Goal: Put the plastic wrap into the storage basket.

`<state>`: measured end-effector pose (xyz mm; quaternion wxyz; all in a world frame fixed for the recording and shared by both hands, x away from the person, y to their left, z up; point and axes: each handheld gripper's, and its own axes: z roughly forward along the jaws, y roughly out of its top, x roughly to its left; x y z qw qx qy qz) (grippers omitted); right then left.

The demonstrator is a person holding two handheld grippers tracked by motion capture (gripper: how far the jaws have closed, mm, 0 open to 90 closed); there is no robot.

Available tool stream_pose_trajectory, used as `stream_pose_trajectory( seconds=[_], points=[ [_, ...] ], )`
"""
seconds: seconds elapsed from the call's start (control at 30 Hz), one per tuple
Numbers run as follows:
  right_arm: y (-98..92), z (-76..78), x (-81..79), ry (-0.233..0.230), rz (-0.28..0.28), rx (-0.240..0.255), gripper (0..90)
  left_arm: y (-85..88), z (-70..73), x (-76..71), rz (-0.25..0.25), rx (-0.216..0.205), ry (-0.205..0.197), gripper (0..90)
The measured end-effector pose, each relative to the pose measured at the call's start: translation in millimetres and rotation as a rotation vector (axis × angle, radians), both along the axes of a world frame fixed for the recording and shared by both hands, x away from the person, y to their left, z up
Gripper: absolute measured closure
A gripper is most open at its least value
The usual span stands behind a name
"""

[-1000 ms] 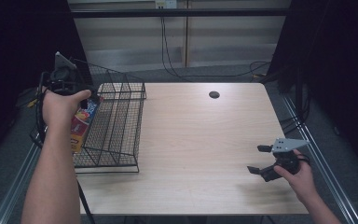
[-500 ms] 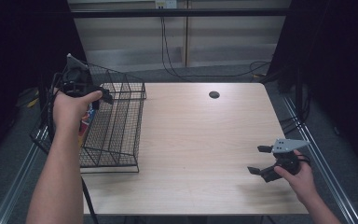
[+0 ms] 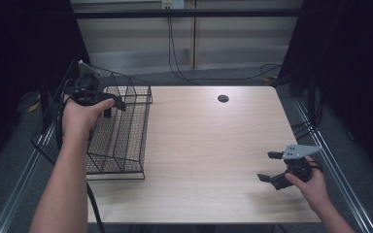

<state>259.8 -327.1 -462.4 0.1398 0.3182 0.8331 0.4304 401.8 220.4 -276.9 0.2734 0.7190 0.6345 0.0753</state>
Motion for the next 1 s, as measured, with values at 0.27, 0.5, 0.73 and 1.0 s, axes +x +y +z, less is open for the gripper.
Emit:
stream_pose_trajectory(
  seconds=[0.27,0.5,0.73,1.0],
  points=[
    [0.2,-0.3,-0.1,0.004,0.004,0.0,5.7,-13.1,-10.2,-3.4,-0.053,-0.001,-0.007,14.8],
    [1.1,-1.0,-0.1,-0.001,0.004,-0.007,5.7,-28.2,-18.6,-8.1,-0.108,-0.007,-0.015,14.2],
    [1.8,-1.7,-0.3,0.007,0.014,-0.008,5.6,-40.8,-28.7,-12.5,-0.152,-0.024,-0.026,13.6],
    [6.0,-8.0,0.3,0.027,0.026,-0.031,5.2,-57.7,-42.2,-22.2,-0.223,-0.026,-0.045,13.5]
  ],
)
